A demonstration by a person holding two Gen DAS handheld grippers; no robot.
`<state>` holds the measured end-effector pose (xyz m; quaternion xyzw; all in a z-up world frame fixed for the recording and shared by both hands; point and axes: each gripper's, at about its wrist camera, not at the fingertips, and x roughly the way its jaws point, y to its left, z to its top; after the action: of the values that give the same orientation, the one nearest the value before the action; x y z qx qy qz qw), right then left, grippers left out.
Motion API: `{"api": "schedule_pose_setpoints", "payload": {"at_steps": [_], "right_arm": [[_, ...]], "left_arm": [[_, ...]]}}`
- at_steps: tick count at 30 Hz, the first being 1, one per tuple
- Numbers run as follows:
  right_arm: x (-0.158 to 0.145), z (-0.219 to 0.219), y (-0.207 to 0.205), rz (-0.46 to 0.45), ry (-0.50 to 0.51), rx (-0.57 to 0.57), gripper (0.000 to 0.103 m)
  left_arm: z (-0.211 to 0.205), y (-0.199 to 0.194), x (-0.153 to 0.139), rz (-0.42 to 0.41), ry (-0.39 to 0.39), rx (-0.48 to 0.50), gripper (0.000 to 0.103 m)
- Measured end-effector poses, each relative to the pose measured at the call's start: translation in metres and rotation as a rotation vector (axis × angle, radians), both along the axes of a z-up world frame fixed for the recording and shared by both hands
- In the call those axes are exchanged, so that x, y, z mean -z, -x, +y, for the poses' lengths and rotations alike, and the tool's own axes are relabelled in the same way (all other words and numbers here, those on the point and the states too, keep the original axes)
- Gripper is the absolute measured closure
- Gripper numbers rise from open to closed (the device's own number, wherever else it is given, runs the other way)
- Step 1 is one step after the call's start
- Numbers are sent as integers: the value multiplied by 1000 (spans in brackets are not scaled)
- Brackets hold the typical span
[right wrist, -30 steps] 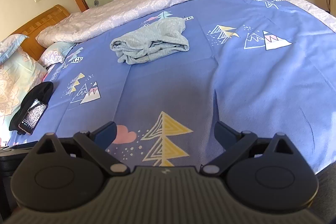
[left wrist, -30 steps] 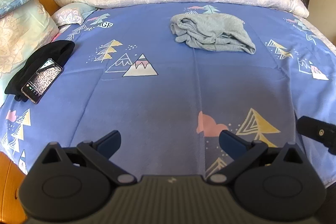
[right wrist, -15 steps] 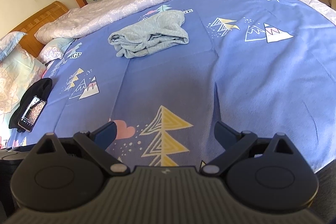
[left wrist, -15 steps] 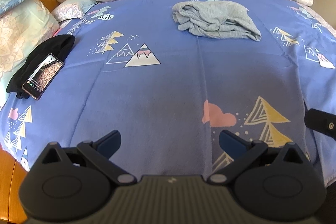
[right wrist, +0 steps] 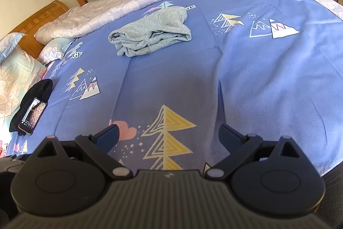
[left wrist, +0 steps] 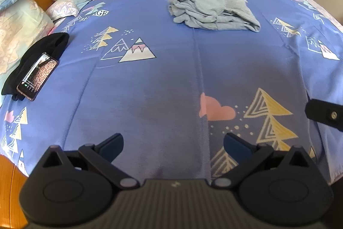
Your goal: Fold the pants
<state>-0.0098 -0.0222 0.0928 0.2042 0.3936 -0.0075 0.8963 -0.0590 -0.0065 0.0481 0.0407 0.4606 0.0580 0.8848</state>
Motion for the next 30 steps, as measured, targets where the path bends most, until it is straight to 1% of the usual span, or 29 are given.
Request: {"api": "schedule_pose_setpoints", "payload": {"at_steps": [5,12,17,30], "right_arm": [[0,0,0,1,2,-2,3],[-3,-1,0,-21,11,-2,3],[-4,-3,1,-30,7,4,3],[-3,-11,4,-41,-18,9,3]], "left_arm": [[-1,-1,0,4,9,0,0],[-6,1,-2,-2,12,13,0],[-7,2,-3,-5,5,4,0],[-18,7,-10,-45,-56,16,0]]}}
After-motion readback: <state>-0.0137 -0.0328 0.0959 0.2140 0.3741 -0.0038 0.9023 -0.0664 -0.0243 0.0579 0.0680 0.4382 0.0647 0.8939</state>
